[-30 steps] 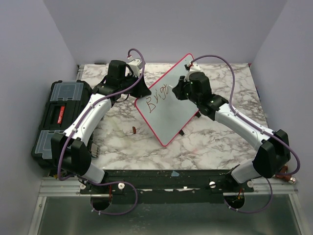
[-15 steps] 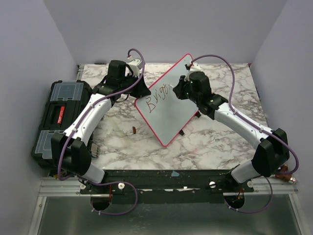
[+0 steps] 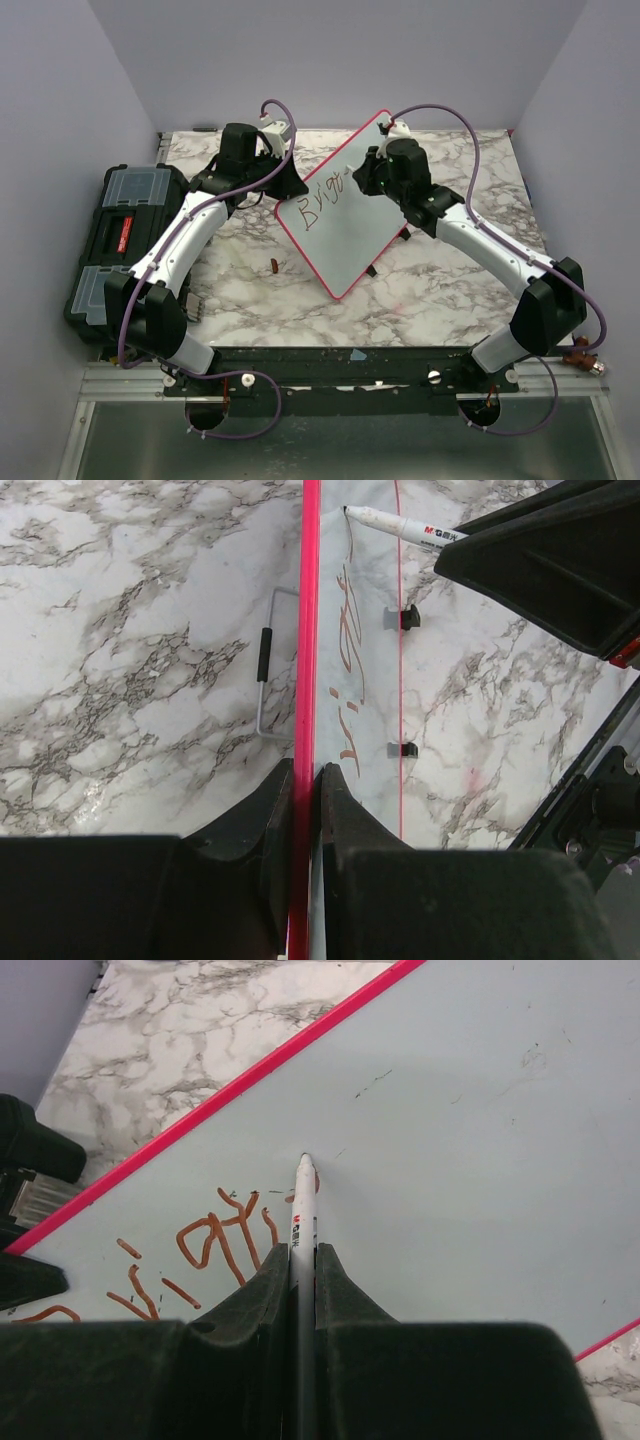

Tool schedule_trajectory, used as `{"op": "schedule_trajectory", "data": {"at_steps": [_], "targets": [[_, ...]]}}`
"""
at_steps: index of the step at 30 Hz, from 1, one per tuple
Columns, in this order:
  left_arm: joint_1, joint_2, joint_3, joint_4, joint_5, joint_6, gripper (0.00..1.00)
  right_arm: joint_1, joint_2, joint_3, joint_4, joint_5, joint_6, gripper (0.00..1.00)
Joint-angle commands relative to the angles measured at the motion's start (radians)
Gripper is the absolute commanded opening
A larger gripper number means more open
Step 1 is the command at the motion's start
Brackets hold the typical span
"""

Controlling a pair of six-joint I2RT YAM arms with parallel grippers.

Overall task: Write a sentence on the whiteboard
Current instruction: Write on the whiteboard at the whiteboard stand.

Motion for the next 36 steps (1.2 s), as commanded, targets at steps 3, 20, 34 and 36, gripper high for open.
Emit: {"op": "schedule_trajectory", "data": {"at_steps": [3,20,34,36], "targets": [[0.000,-0.025,-0.001,0.048,-0.047,0.062,0.00,0.000,0.020,0.021,0.001,-0.066,0.003,0.01],[0.000,-0.019,0.005,0.047,-0.050,0.057,0.00,0.000,-0.022,-0.053,-0.033,-0.126,0.030,0.01],[0.000,-0.032,-0.004,0.052,-0.045,0.053,0.00,0.000,-0.054,-0.128,-0.038,-0.094,0.038,0.01],[0.000,-0.035,-0.007,0.052,-0.046,0.053,0.00,0.000,-0.047,-0.121,-0.047,-0.077,0.037,0.01]]}}
